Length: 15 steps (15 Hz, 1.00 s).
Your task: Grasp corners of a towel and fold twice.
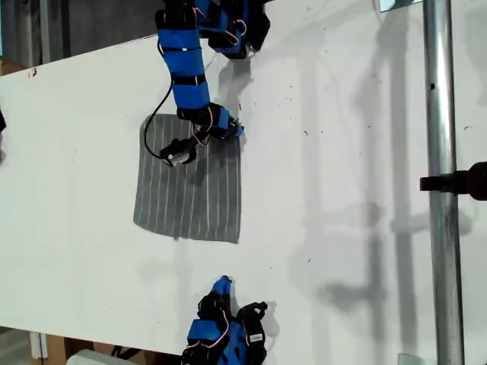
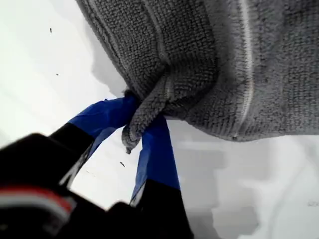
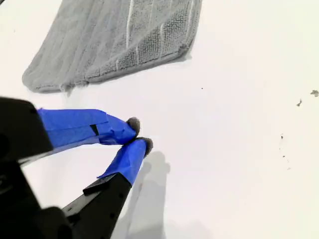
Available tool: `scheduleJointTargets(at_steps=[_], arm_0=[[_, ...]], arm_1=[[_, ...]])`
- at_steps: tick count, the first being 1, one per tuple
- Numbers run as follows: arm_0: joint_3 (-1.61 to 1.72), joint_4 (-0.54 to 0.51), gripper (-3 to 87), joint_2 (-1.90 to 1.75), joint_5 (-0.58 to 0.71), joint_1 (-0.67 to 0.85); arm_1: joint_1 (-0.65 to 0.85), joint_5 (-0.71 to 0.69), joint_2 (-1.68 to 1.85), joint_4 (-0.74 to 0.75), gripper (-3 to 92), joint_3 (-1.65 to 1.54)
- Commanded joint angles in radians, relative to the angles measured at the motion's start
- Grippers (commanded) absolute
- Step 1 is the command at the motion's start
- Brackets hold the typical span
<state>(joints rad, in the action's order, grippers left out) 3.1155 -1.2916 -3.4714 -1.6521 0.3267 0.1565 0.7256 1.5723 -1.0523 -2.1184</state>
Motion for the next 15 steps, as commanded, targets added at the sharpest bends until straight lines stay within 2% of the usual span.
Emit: scheduleJointTargets(at_steps=[1,3,5,6,9,12,14,15], arm_0=[[-0.051,0.032,-1.6,-0.008,0.008,-0.023],[-0.218,0.057,-2.9,0.064,0.046,-0.026],[-0.491,0.081,-2.9,0.472,0.13,-0.032],[-0.67,0.058,-2.9,0.73,0.201,-0.044],[-1.088,-0.057,-2.9,1.275,0.549,-0.032],[-1.261,0.009,-2.9,1.585,0.879,0.043],[-1.436,-0.006,-2.9,1.83,0.997,0.064],[-1.542,-0.032,4.5,1.936,1.026,0.064]], arm_1=[[-0.015,-0.011,0.003,0.009,-0.1,0.028],[-0.018,-0.011,0.008,0.017,-0.1,0.021],[-0.009,-0.014,0.008,0.023,-0.1,0.02],[-0.005,-0.017,0.008,0.025,-0.1,0.02],[-0.003,-0.018,0.008,0.028,-0.1,0.021],[-0.003,-0.018,0.009,0.031,-0.1,0.02],[-0.009,-0.012,0.014,0.035,-0.1,0.014],[-0.011,-0.011,0.02,0.04,-0.1,0.006]])
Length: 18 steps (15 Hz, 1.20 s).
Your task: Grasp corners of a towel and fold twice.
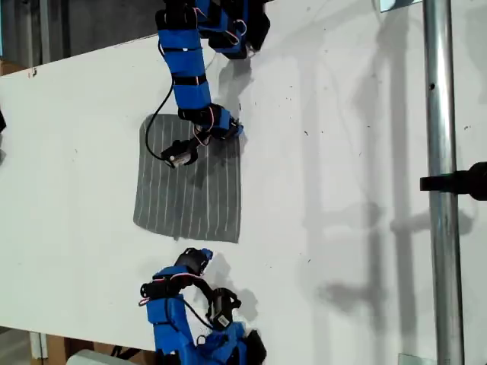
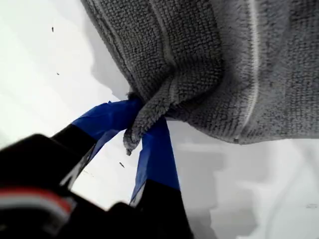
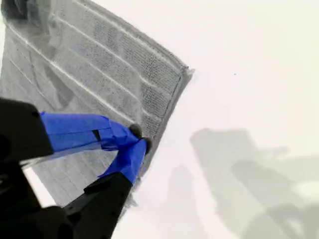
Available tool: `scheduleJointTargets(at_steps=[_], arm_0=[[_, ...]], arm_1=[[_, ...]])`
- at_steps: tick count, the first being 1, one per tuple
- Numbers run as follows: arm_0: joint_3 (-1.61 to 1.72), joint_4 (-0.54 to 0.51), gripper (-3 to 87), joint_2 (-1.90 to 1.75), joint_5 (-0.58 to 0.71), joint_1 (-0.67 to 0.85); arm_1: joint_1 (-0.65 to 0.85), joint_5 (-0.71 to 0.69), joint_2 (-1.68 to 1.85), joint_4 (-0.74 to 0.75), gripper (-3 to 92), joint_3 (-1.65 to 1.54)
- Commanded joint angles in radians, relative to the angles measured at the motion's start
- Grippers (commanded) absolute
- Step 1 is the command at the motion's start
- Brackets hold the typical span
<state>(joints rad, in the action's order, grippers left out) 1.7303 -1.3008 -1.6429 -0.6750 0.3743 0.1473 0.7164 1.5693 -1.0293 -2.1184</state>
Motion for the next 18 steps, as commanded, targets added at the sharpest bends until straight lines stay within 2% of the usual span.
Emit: scheduleJointTargets(at_steps=[1,2,4,5,10,13,16,18], arm_0=[[-0.308,-0.118,27.5,0.23,0.017,0.023],[-0.446,-0.196,32.2,0.337,0.043,0.02],[-0.695,-0.33,34.4,0.512,0.114,0.006],[-0.715,-0.333,33.6,0.522,0.12,-0.012],[-0.532,-0.23,31.1,0.511,0.037,-0.123],[-0.351,-0.097,30.4,0.479,-0.012,-0.124],[-0.37,-0.084,30.1,0.5,0.005,-0.074],[-0.419,-0.132,29.7,0.489,0.018,-0.048]], arm_1=[[-0.003,0.0,0.029,0.023,-0.1,-0.002],[-0.003,0.0,0.034,0.028,-0.1,-0.005],[-0.003,0.0,0.041,0.032,-0.1,-0.014],[-0.005,0.0,0.049,0.037,-0.1,-0.021],[-0.005,0.009,0.101,0.063,-0.1,-0.072],[-0.011,0.015,0.106,0.064,-0.1,-0.075],[-0.011,0.015,0.112,0.067,-0.1,-0.08],[-0.008,0.015,0.114,0.067,-0.1,-0.083]])
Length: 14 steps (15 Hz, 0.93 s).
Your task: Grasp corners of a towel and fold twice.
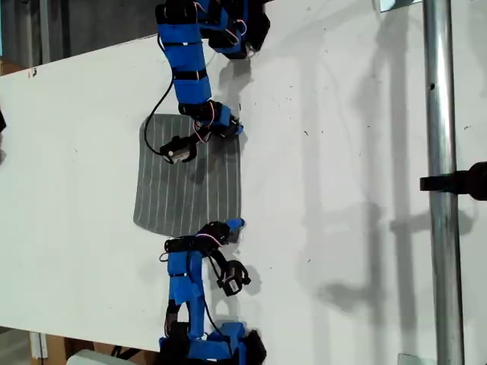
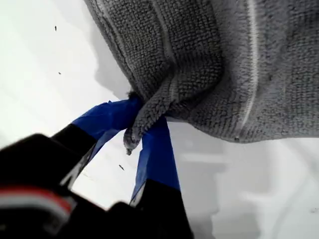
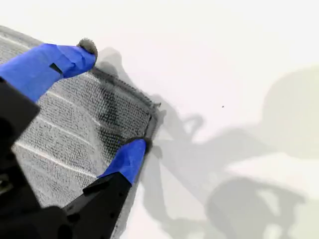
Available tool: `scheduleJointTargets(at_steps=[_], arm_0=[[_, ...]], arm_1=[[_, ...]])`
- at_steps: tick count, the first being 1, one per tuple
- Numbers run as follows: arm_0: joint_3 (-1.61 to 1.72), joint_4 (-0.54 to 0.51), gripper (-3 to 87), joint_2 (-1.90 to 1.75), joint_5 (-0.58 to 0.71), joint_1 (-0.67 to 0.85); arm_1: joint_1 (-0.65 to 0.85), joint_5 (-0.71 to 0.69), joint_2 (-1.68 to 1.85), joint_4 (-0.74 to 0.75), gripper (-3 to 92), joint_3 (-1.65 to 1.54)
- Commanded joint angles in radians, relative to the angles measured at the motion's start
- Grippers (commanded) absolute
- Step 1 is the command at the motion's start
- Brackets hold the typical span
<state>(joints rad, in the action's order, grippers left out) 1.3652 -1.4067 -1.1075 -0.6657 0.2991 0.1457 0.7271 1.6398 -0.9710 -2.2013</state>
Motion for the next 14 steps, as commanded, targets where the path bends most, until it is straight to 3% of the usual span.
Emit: scheduleJointTargets(at_steps=[1,3,5,8,10,12,14], arm_0=[[-0.087,-0.049,29.4,-0.046,0.015,0.035],[-0.089,-0.028,28.7,-0.018,0.017,0.063],[-0.095,-0.006,22.3,0.074,-0.009,0.069],[-0.048,-0.032,20.0,0.109,-0.069,0.051],[-0.02,-0.046,4.4,0.064,-0.104,0.014],[-0.069,-0.104,-3.1,-0.023,-0.144,-0.028],[0.005,-0.1,-3.1,-0.109,-0.202,-0.034]], arm_1=[[-0.005,0.005,0.043,0.011,-0.1,0.0],[-0.003,0.005,0.044,0.011,-0.1,0.0],[-0.005,0.005,0.046,0.011,-0.1,-0.002],[-0.006,0.005,0.052,0.011,-0.1,-0.006],[-0.006,0.005,0.054,0.011,-0.1,-0.008],[-0.002,0.005,0.06,0.008,-0.1,-0.003],[-0.035,0.02,0.074,-0.028,-0.1,0.026]])
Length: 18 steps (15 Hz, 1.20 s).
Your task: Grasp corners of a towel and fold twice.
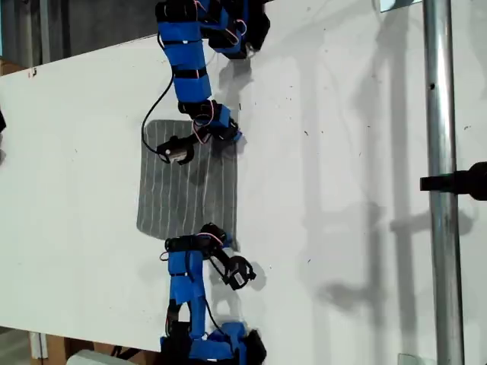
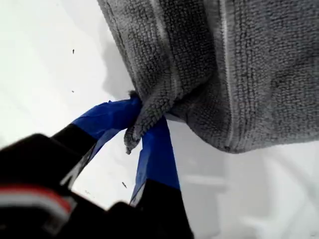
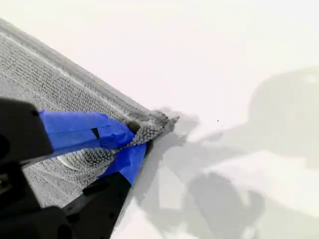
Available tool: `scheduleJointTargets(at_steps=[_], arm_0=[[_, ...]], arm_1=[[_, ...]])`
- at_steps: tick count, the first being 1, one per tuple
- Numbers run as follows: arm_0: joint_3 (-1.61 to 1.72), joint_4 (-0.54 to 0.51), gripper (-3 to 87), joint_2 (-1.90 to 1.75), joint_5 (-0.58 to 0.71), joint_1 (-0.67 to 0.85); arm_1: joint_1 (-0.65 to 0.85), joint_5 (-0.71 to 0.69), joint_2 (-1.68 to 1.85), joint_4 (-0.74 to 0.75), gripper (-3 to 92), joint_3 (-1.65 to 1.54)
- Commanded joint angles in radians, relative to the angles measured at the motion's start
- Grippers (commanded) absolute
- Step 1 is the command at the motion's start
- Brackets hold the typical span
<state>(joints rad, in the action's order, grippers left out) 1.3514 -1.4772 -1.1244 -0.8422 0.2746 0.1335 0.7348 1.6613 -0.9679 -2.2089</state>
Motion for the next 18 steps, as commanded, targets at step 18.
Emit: scheduleJointTargets(at_steps=[18], arm_0=[[-0.485,-0.104,-3.1,0.035,0.284,0.334]], arm_1=[[0.42,-0.048,0.196,-0.215,-0.2,0.241]])
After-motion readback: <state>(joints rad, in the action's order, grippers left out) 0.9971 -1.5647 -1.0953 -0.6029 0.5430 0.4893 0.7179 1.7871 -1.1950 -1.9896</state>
